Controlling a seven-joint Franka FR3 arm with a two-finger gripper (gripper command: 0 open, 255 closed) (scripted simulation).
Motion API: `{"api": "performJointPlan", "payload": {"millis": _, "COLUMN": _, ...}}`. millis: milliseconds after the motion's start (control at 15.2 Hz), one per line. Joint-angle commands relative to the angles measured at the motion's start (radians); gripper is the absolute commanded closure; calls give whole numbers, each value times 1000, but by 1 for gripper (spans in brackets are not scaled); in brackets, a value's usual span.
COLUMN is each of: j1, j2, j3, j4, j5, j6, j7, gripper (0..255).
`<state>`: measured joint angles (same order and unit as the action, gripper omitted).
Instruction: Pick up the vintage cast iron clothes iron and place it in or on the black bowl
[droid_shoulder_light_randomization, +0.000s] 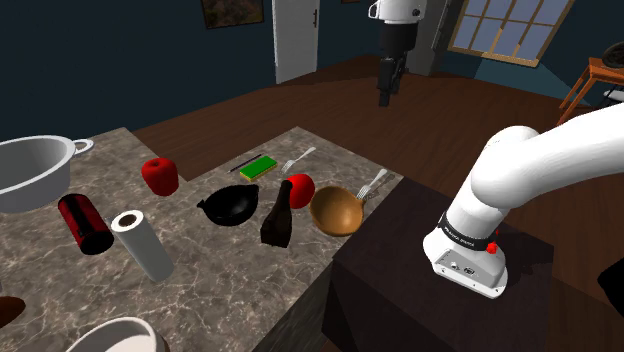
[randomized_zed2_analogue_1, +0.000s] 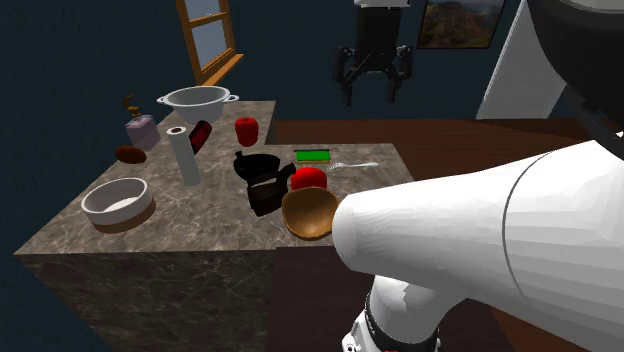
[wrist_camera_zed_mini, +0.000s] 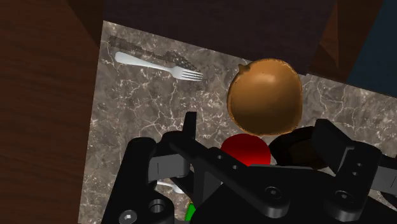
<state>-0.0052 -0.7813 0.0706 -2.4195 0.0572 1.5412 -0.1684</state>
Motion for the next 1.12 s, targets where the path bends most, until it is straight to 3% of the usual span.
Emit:
{"api": "performJointPlan", "payload": {"millis": 0, "j1": 0, "j2": 0, "j3": 0, "j4": 0, "j5": 0, "j6": 0, "j7": 0, "gripper": 0}}
{"api": "performJointPlan", "payload": {"millis": 528, "j1": -11, "j2": 40, "j3": 223, "j4": -134, "j5": 134, "j6": 226, "j7": 362, "gripper": 0}}
{"api": "performJointPlan", "payload": {"millis": 1056, "j1": -71, "j2": 250, "j3": 471, "j4": -136, "j5": 194, "j6": 489, "j7": 737, "gripper": 0}}
